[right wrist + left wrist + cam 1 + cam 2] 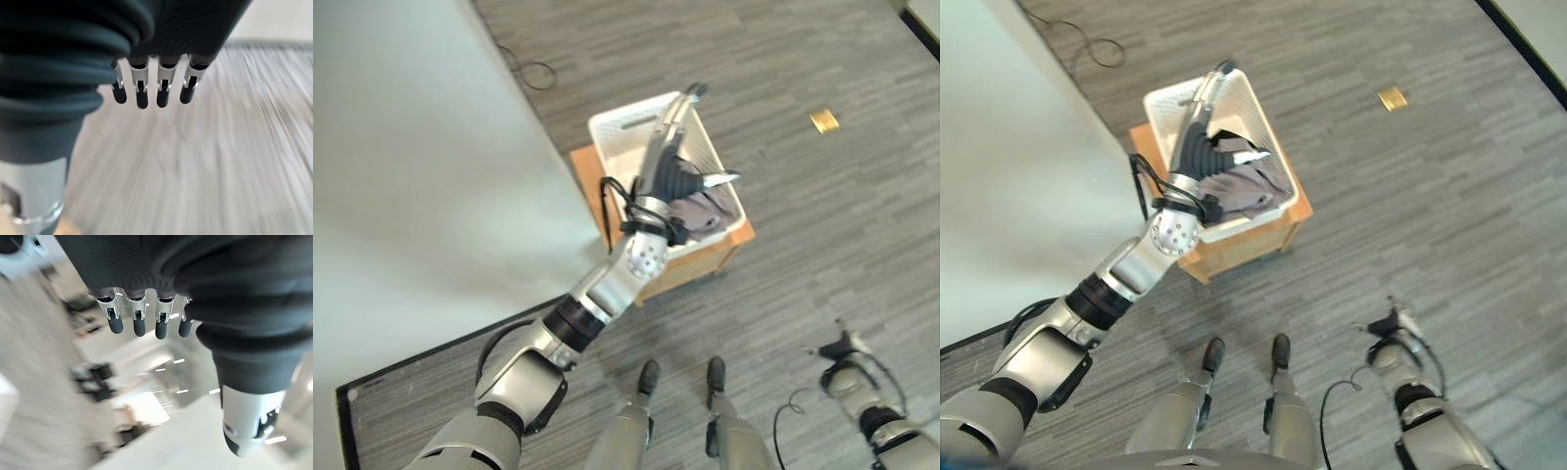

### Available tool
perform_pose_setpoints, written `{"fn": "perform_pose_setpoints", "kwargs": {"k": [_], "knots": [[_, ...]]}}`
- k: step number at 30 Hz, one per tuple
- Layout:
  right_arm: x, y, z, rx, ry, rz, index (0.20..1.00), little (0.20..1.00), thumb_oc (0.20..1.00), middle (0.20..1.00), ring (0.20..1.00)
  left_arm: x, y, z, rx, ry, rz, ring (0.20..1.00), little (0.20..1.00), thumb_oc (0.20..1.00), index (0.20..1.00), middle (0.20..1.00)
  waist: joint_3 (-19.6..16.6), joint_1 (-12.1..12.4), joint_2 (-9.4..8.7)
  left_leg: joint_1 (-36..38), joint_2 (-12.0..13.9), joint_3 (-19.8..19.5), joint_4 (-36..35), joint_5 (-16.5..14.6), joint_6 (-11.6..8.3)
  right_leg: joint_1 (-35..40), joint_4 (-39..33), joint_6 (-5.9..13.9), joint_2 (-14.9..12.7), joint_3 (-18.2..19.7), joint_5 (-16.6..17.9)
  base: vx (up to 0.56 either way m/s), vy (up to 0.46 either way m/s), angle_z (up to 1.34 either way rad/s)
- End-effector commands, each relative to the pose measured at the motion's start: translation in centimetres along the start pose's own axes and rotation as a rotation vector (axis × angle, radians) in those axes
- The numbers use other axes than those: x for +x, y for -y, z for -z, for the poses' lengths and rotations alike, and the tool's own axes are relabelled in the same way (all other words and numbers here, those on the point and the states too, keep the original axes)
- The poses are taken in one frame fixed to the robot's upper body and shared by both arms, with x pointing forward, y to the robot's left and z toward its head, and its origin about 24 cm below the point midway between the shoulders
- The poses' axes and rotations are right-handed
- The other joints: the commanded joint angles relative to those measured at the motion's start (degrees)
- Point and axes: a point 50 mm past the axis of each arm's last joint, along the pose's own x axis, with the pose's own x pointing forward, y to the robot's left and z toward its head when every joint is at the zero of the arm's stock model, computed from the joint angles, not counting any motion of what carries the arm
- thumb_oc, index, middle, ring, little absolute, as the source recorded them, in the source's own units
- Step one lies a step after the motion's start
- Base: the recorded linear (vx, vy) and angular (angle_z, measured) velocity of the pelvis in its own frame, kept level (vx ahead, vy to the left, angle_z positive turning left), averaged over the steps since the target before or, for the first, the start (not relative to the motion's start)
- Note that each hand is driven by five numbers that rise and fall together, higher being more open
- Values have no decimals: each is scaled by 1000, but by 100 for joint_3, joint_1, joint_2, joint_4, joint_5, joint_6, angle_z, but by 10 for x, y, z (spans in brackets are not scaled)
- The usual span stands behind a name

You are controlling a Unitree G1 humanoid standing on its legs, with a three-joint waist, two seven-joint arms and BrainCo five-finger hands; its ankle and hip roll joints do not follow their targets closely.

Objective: Pick up bed clothes into laundry basket.

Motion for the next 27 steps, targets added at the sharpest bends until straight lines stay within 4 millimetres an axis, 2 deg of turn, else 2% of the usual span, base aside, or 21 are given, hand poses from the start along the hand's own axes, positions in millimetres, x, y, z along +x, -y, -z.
{"fn": "perform_pose_setpoints", "kwargs": {"k": [1,2,3,4,7,9,10,11,12,13,14,16,17,18,20,21,22,23,24,25,27], "knots": [[20,64,25,0,-99,180,1000,1000,1000,1000,1000,0,-13,-21,-147,118,15,1000,1000,1000,1000,1000,-272,211,-48,84,-187,-848,-702,143,-173,709,73,64,188,321,-911,13,-76,32],[20,64,25,-1,-99,179,1000,1000,1000,1000,1000,-1,-14,-21,-148,116,16,1000,1000,1000,1000,1000,-274,199,-44,92,-191,-859,-702,142,-173,721,73,63,187,310,-917,19,-143,48],[25,86,30,3,-117,234,1000,1000,1000,1000,1000,-11,-25,-22,-186,115,-6,1000,1000,1000,1000,1000,-361,324,-76,146,-213,-970,-702,130,-193,812,73,47,167,203,-962,12,-70,55],[25,86,30,0,-116,233,1000,1000,1000,1000,1000,-13,-26,-22,-188,112,-6,1000,1000,1000,1000,1000,-366,300,-66,157,-217,-991,-702,127,-194,830,73,46,166,181,-972,10,-100,50],[32,119,28,17,-115,313,1000,1000,1000,1000,1000,-36,-34,-12,-210,46,-11,1000,1000,1000,1000,1000,-488,482,-119,221,-274,-1172,-702,147,-218,978,73,-11,157,12,-1078,5,-80,30],[38,136,8,43,-50,364,1000,1000,1000,1000,1000,-56,-37,1,-254,-47,-11,1000,1000,1000,1000,1000,-522,707,-156,227,-354,-1332,-702,263,-258,1199,192,-115,188,-221,-1221,-1,-101,43],[38,137,7,42,-49,364,1000,1000,1000,1000,1000,-57,-37,1,-256,-48,-12,1000,1000,1000,1000,1000,-513,685,-146,242,-358,-1348,-702,265,-261,1207,215,-117,186,-237,-1241,-4,-104,43],[40,142,-5,52,-12,384,1000,1000,1000,1000,1000,-63,-35,5,-282,-83,-3,1000,1000,1000,1000,1000,-476,740,-117,312,-347,-1439,-702,307,-301,1203,634,-163,222,-256,-1427,-70,-62,47],[43,158,-33,91,74,431,1000,1000,1000,1000,1000,-66,-33,11,-283,-119,0,1000,1000,1000,1000,1000,-425,633,30,372,-374,-1699,-702,524,-369,867,1576,-80,501,158,-1518,-76,-93,52],[43,163,-41,112,104,448,1000,1000,1000,1000,1000,-67,-31,14,-273,-133,4,1000,1000,1000,1000,1000,-432,564,34,409,-417,-1816,-702,561,-372,807,1863,-113,669,567,-1559,-102,-40,61],[43,164,-42,112,105,450,1000,1000,1000,1000,1000,-67,-31,14,-273,-132,3,1000,1000,1000,1000,1000,-434,568,59,383,-403,-1816,-702,596,-380,775,1872,-101,684,572,-1524,-16,-90,84],[42,176,-62,191,178,480,1000,1000,1000,1000,1000,-74,-24,22,-251,-170,39,1000,1000,1000,1000,1000,-501,478,11,427,-441,-2065,-701,696,-474,913,1739,-340,1030,1316,-1744,-52,-195,157],[42,179,-73,228,216,489,1000,1000,1000,1000,1000,-78,-30,28,-229,-191,26,1000,1000,1000,1000,1000,-519,540,-19,372,-468,-2094,-665,735,-537,1138,1423,-416,1003,1287,-1739,-89,-152,162],[42,179,-74,229,217,488,1000,1000,1000,1000,1000,-78,-30,28,-228,-191,26,1000,1000,1000,1000,1000,-516,532,-1,370,-451,-2104,-685,778,-543,1155,1366,-402,1011,1288,-1681,-155,-101,107],[39,179,-101,285,301,483,1000,1000,1000,1000,1000,-93,-43,37,-175,-243,-8,1000,1000,1000,1000,1000,-520,702,-22,214,-531,-2141,-643,781,-562,1371,916,-438,943,1261,-1673,-289,-217,50],[35,186,-129,348,396,480,1000,1000,1000,1000,1000,-107,-62,45,-124,-296,-62,1000,1000,1000,1000,1000,-450,868,-79,-71,-482,-1985,-616,866,-655,1563,481,-630,1201,1540,-1566,-308,-248,0],[35,186,-131,348,399,479,1000,1000,1000,1000,1000,-107,-62,45,-123,-296,-64,1000,1000,1000,1000,1000,-454,867,-57,-82,-456,-1981,-636,904,-664,1554,452,-619,1215,1558,-1518,-258,-224,4],[32,185,-148,371,443,468,1000,1000,1000,1000,1000,-114,-68,47,-103,-319,-82,1000,1000,1000,1000,1000,-417,931,-69,-162,-532,-1937,-619,877,-678,1619,328,-673,1265,1561,-1459,-110,-144,35],[28,169,-161,406,487,408,1000,1000,1000,1000,1000,-130,-76,55,-60,-391,-117,1000,1000,1000,1000,1000,-289,948,-140,-317,-669,-1620,-509,687,-610,1707,226,-732,1355,1669,-1431,-104,-146,44],[28,168,-162,407,488,406,1000,1000,1000,1000,1000,-131,-77,55,-58,-392,-118,1000,1000,1000,1000,1000,-295,947,-136,-323,-655,-1617,-522,716,-614,1700,216,-724,1363,1680,-1406,-147,-72,73],[14,131,-170,471,553,307,1000,1000,1000,1000,1000,-149,-91,59,-10,-463,-168,1000,1000,1000,1000,1000,-173,798,-255,-345,-495,-947,46,290,-417,1530,245,-647,1143,1488,-1300,-178,53,90]]}}
